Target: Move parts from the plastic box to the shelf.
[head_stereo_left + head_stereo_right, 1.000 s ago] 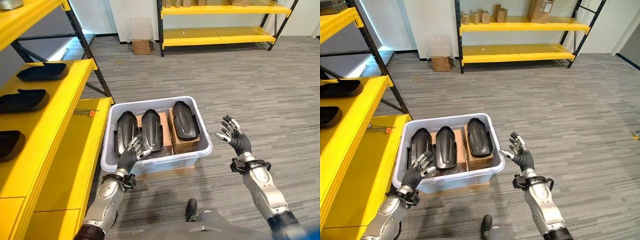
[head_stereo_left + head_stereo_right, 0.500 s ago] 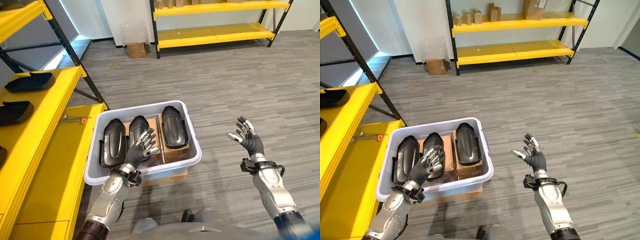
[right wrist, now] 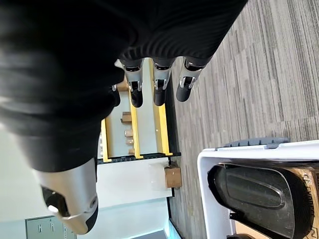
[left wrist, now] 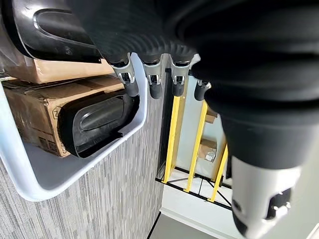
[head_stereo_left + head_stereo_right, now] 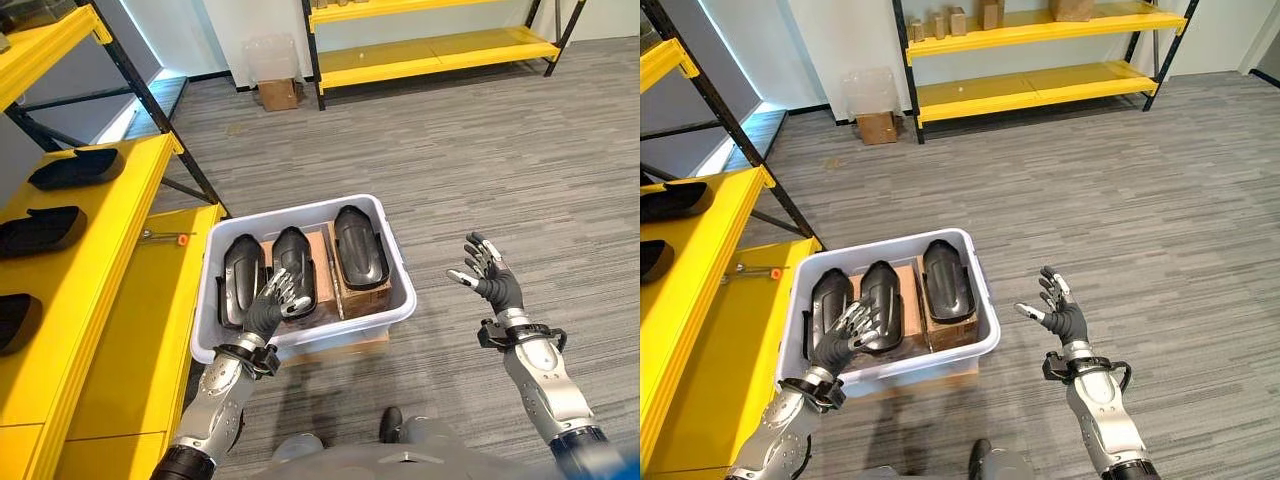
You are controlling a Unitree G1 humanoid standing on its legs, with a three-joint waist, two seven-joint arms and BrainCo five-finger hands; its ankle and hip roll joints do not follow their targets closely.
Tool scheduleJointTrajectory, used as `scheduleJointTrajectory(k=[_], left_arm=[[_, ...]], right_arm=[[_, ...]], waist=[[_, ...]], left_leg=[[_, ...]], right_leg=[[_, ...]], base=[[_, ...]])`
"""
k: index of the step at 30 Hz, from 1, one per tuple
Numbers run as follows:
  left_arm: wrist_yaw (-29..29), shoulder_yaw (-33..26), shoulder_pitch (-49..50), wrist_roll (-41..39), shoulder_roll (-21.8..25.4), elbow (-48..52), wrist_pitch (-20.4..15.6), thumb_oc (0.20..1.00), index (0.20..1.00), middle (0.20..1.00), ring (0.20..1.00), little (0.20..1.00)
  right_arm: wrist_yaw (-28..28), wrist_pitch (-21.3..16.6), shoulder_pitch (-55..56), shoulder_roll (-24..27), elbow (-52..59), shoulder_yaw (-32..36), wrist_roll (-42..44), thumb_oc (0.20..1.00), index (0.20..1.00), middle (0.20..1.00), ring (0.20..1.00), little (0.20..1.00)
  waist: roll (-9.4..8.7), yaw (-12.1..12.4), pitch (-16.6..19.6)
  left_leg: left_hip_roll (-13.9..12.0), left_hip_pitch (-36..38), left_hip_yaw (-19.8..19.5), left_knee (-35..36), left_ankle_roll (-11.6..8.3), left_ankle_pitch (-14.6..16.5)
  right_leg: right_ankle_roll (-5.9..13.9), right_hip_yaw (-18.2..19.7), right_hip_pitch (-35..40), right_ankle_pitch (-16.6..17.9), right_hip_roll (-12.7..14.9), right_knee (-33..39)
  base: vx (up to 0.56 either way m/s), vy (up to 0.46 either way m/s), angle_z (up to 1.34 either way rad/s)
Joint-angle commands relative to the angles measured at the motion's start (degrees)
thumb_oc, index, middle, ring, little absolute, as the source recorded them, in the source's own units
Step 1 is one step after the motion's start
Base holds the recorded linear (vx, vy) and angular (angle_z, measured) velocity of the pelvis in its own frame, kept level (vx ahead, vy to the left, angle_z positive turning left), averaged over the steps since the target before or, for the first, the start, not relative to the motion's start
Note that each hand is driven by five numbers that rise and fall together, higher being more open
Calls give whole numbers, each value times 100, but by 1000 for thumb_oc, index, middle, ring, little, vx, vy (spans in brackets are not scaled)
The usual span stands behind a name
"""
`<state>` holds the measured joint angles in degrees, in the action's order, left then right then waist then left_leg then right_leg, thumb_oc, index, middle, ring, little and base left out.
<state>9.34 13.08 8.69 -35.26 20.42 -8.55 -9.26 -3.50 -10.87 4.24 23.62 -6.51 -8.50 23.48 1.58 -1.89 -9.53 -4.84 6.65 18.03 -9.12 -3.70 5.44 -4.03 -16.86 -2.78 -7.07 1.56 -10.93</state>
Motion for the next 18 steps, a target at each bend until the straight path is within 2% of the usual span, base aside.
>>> scheduleJointTrajectory(k=[1, 5, 9, 10, 12, 14, 15, 16, 18], left_arm=[[-144, -234, 12, -15, 62, 199, -403, 1000, 1000, 1000, 1000, 1000], [-290, -325, 68, 39, 76, 238, -538, 1000, 1000, 1000, 1000, 1000], [-287, -394, 56, 46, 92, 251, -519, 1000, 1000, 1000, 1000, 1000], [-247, -385, -22, 38, 110, 220, -496, 1000, 1000, 1000, 1000, 1000], [-199, -345, -144, 66, 109, 167, -495, 1000, 1000, 1000, 1000, 1000], [-201, -310, -195, 63, 79, 126, -518, 1000, 1000, 1000, 1000, 1000], [-254, -295, -183, 61, 72, 119, -515, 1000, 1000, 1000, 1000, 1000], [-286, -288, -176, 43, 73, 128, -500, 1000, 1000, 1000, 1000, 1000], [-278, -289, -126, -27, 69, 149, -496, 1000, 1000, 1000, 1000, 1000]], right_arm=[[-11, -332, -223, -21, 256, 46, -19, 1000, 1000, 1000, 1000, 1000], [16, -343, -161, -19, 326, 55, -48, 1000, 1000, 1000, 1000, 1000], [57, -312, -138, 3, 335, 90, 27, 1000, 1000, 1000, 1000, 1000], [57, -249, -141, 8, 310, 82, 6, 1000, 1000, 1000, 1000, 1000], [-3, -316, -151, 5, 211, 25, -85, 1000, 1000, 1000, 1000, 1000], [-45, -377, -178, -11, 113, -4, -85, 1000, 1000, 1000, 1000, 1000], [-63, -388, -175, -20, 75, -13, -90, 1000, 1000, 1000, 1000, 1000], [-76, -376, -161, -11, 83, -19, -89, 1000, 1000, 1000, 1000, 1000], [-119, -315, -120, 67, 139, -43, -66, 1000, 1000, 1000, 1000, 1000]], waist=[[-314, 65, 16], [-332, 74, -14], [-324, 75, -43], [-300, 47, -52], [-281, -27, -94], [-267, -75, -109], [-228, -87, -95], [-198, -97, -82], [-112, -103, -42]], left_leg=[[-70, -173, -26, -424, 20, -324], [-94, -207, -22, -513, 18, -321], [-156, -350, 95, -1080, -18, -346], [-310, -457, 159, -1394, -133, -417], [-601, -534, 363, -1488, -209, -542], [-708, -469, 509, -1128, -138, -679], [-753, -365, 421, -632, -163, -768], [-816, -295, 332, -281, -208, -875], [-1119, -263, 93, 402, -398, -1364]], right_leg=[[644, 131, 845, 769, 333, 1197], [634, 145, 860, 759, 333, 1193], [551, 10, 836, 656, 335, 1082], [547, -39, 853, 542, 336, 1026], [512, -117, 851, 495, 346, 972], [499, -148, 796, 560, 393, 933], [555, -80, 801, 580, 416, 930], [594, -23, 805, 588, 434, 935], [663, 148, 828, 608, 467, 1008]], base=[[10, -47, -1], [28, -98, -2], [2, -110, 0], [-11, -65, 4], [-44, -4, 21], [-52, 129, 27], [35, 247, 15], [65, 358, 10], [56, 358, -8]])
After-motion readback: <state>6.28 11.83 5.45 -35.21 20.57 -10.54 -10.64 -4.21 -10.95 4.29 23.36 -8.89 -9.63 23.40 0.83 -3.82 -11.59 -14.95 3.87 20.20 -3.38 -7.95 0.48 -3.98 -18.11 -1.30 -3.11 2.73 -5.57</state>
